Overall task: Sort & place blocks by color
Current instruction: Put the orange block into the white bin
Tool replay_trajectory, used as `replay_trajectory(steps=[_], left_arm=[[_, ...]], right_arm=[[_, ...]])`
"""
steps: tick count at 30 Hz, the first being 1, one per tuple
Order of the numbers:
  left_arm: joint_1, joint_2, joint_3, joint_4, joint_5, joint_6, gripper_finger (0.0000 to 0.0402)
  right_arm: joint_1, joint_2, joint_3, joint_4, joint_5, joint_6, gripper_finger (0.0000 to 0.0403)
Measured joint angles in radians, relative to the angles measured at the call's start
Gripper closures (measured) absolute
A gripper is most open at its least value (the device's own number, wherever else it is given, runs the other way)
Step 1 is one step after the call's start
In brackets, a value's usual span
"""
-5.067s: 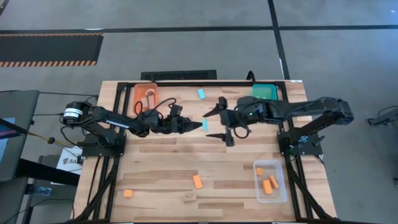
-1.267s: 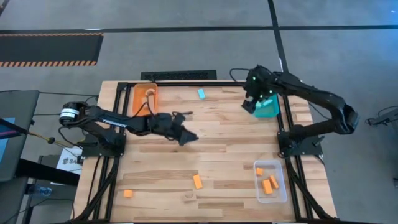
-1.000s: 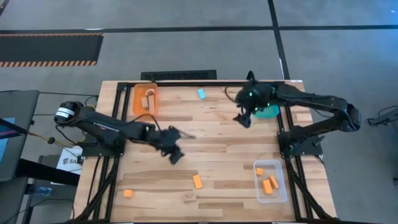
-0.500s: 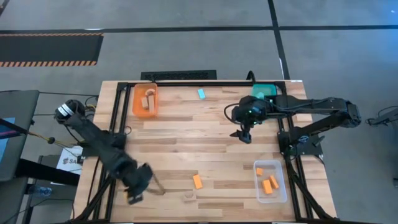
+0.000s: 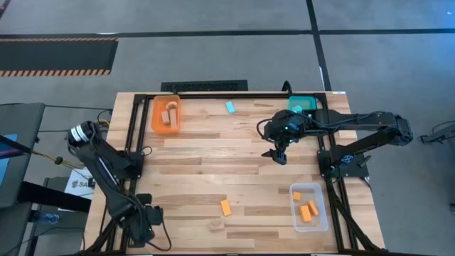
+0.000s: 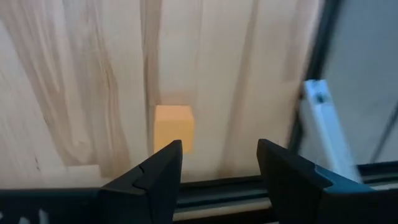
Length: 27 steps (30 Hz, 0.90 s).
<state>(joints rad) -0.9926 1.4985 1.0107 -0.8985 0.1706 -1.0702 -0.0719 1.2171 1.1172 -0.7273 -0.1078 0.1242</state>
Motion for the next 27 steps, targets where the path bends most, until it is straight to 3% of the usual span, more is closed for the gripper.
replay_trajectory(steps=[10, 21, 27], left_arm=[[-0.002, 0.159, -0.001, -0.017, -0.015, 0.017, 0.0205], [-0.022, 0.180, -0.001, -0.025, -0.046, 0.014, 0.0205], [-0.034, 0.203, -0.031, 0.019, 0.000, 0.013, 0.0205]], right_arm=[[0.000, 0.000, 0.000, 0.002, 0.000, 0.016, 0.0025], [0.000, 0.000, 0.000, 0.002, -0.003, 0.027, 0.0025], [0.000, 0.000, 0.000, 0.002, -0.004, 0.028, 0.0025]])
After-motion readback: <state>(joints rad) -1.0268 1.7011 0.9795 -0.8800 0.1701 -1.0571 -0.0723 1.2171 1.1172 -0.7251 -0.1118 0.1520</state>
